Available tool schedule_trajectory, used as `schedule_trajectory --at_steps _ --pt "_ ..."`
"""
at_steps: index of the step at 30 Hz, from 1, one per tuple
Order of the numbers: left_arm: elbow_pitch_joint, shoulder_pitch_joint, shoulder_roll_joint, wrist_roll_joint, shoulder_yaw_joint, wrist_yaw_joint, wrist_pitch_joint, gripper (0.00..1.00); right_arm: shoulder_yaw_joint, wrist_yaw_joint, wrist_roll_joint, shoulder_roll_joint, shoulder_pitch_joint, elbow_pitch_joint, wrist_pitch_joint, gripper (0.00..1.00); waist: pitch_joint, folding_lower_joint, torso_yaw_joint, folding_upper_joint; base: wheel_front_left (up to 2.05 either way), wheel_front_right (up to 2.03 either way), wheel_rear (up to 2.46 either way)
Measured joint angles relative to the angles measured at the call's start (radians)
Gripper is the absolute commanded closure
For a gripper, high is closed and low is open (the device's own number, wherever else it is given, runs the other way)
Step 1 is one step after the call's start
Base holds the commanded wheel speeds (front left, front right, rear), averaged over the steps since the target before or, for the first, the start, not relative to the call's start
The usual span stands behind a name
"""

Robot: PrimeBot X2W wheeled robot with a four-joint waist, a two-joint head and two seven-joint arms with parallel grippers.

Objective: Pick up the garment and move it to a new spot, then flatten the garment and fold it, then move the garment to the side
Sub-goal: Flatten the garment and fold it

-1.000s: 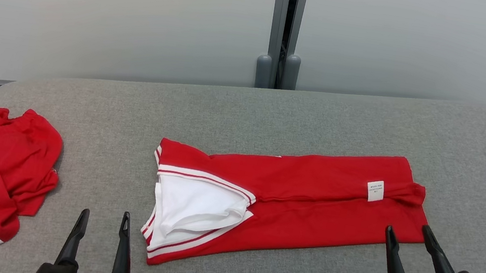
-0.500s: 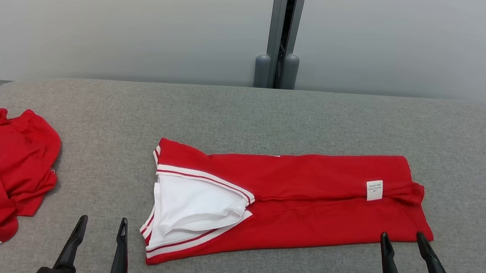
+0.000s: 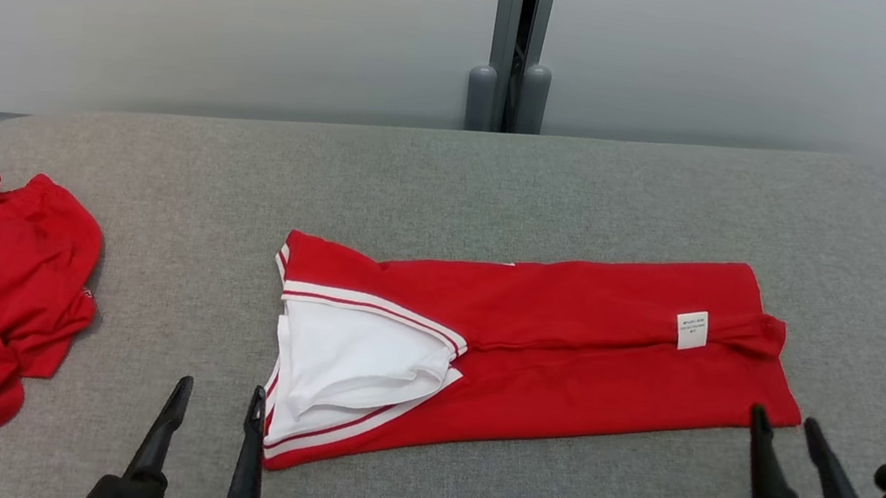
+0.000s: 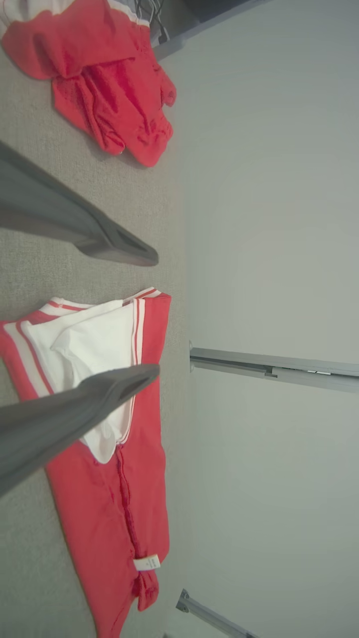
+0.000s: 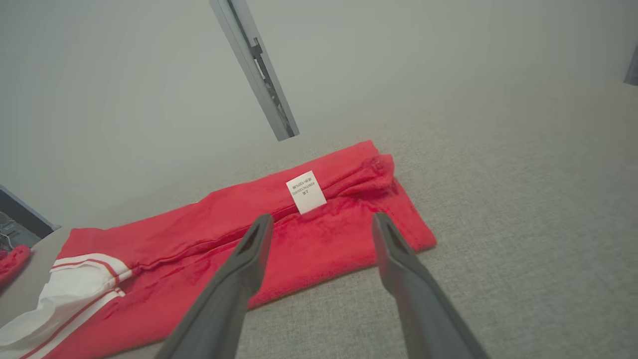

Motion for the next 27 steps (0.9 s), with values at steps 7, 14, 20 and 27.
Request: schedule_trajectory --at_steps 7,14,20,27 --pt "-0.011 -0.059 0.000 0.025 -0.034 -0.017 0.000 0.00 -0.023 0.000 0.055 -0.073 -0.195 0.176 0.062 0.00 0.070 0.0000 0.010 0.0000 0.00 0.00 0.00" --pt "-0.016 -0.115 0.000 0.051 -0.055 -0.026 0.000 0.00 -0.025 0.000 0.088 -0.099 -0.351 0.331 0.100 0.00 0.152 0.0000 0.026 0.0000 0.00 0.00 0.00" --pt "-0.014 -0.148 0.000 0.064 -0.065 -0.035 0.000 0.00 -0.017 0.000 0.095 -0.110 -0.455 0.456 0.108 0.00 0.212 0.0000 0.035 0.0000 0.00 0.00 0.00" --pt "-0.004 -0.183 0.000 0.077 -0.069 -0.047 0.000 0.00 0.001 0.000 0.117 -0.109 -0.529 0.560 0.108 0.00 0.266 0.0000 0.043 0.0000 0.00 0.00 0.00"
